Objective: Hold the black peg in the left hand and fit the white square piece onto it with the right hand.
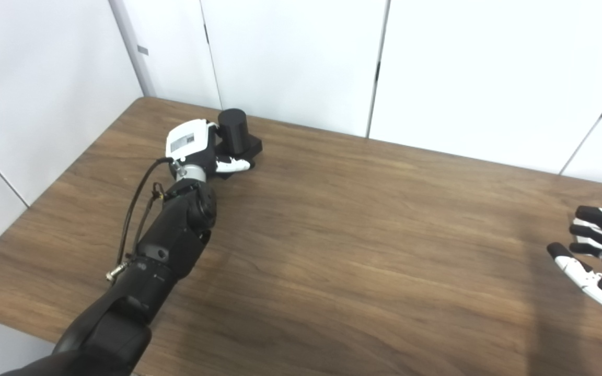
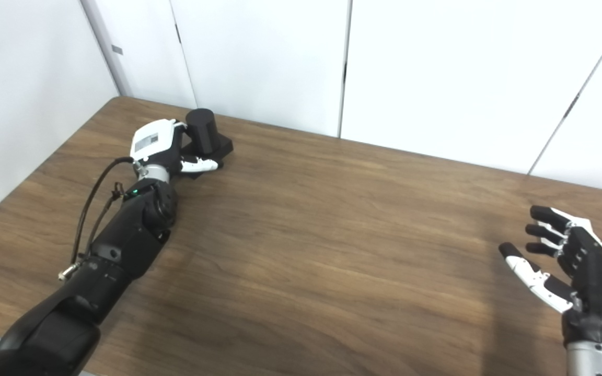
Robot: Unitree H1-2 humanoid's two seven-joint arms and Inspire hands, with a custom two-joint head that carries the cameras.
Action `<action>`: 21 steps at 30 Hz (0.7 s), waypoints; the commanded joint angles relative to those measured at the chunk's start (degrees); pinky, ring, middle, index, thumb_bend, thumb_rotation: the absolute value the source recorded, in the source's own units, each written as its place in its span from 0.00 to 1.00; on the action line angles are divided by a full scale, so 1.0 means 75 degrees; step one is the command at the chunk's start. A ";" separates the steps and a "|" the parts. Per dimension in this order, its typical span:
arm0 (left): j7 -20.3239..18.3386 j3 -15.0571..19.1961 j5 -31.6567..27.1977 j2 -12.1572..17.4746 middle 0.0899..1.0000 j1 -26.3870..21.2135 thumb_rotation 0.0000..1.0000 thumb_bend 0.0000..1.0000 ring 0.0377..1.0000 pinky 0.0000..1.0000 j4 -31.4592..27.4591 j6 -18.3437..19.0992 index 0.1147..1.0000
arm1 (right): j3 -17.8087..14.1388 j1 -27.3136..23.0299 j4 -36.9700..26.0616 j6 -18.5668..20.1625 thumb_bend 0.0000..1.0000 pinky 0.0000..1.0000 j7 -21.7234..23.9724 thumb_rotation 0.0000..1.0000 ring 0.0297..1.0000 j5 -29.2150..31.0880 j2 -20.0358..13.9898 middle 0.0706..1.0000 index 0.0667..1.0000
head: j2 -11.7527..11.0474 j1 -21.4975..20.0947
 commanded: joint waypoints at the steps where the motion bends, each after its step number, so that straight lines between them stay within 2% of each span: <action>1: 0.0069 0.0062 0.0191 0.0182 0.93 -0.0304 0.48 0.90 0.97 0.89 -0.0055 0.0034 0.71 | -0.0069 -0.0171 -0.0356 -0.0186 0.42 0.60 -0.0005 0.00 0.69 0.0020 -0.0090 0.73 0.67 | 0.0004 0.0001; 12: 0.0109 0.0073 0.0123 0.0237 0.92 -0.0170 0.48 0.90 0.97 0.88 0.0017 0.0029 0.71 | -0.0064 -0.0197 -0.0335 -0.0179 0.43 0.61 -0.0004 0.00 0.69 -0.0056 -0.0115 0.72 0.66 | 0.0062 0.0027; 21: 0.0176 0.0072 0.0165 0.0349 0.91 -0.0003 0.47 0.89 0.95 0.84 -0.0017 0.0025 0.71 | -0.0063 -0.0218 -0.0321 -0.0129 0.43 0.61 -0.0013 0.00 0.68 -0.0132 -0.0110 0.73 0.66 | 0.0112 0.0051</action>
